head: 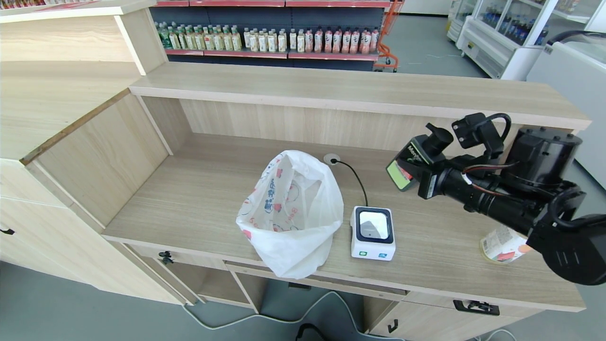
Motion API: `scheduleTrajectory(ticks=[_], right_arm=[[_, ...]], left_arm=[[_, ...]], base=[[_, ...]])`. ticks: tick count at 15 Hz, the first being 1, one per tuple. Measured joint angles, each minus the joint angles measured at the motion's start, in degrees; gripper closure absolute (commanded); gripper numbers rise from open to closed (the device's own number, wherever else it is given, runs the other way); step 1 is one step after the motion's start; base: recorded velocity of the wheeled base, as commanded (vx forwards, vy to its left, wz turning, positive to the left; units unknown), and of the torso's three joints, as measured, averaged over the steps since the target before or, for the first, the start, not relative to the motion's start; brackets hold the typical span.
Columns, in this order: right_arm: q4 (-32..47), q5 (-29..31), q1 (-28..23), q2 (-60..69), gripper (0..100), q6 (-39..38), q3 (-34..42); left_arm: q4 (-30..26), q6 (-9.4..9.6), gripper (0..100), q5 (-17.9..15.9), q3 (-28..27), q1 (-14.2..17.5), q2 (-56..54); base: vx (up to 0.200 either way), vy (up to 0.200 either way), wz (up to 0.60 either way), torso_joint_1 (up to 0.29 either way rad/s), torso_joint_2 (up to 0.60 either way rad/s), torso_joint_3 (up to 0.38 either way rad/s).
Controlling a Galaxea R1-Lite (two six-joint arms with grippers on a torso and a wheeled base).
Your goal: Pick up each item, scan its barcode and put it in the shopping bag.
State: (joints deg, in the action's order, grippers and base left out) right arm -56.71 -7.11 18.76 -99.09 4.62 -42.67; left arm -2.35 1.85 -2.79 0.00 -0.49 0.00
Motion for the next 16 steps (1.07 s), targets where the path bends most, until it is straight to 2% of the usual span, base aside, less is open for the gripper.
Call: scheduleTrajectory(ticks=[2,8,13,16], right_arm=[[-0.2,2.07,-0.38,1.46,100,-0.13,0.5],[-0.02,2.05,-0.05,-0.56,100,-0.41,-2.04],[-0.33,4.22,5.08,-9.2,100,-4.44,-7.33],[-8.48,4.38,7.39,-14.99,100,-4.83,-8.59]], left_arm=[[-0.02,0.06,0,-0.02,0.0,0.02,0.0],[0.0,0.13,0,0.0,0.0,-0.04,0.0],[0.0,0.02,0,0.0,0.0,0.0,0.0],[-0.02,0.02,0,-0.02,0.0,-0.02,0.0]], base=[[0.0,0.2,0.0,0.002,0.0,0.005],[0.0,0.2,0.0,0.005,0.0,-0.002],[0.0,0.0,0.0,0.0,0.0,0.0],[0.0,0.0,0.0,0.0,0.0,0.0]])
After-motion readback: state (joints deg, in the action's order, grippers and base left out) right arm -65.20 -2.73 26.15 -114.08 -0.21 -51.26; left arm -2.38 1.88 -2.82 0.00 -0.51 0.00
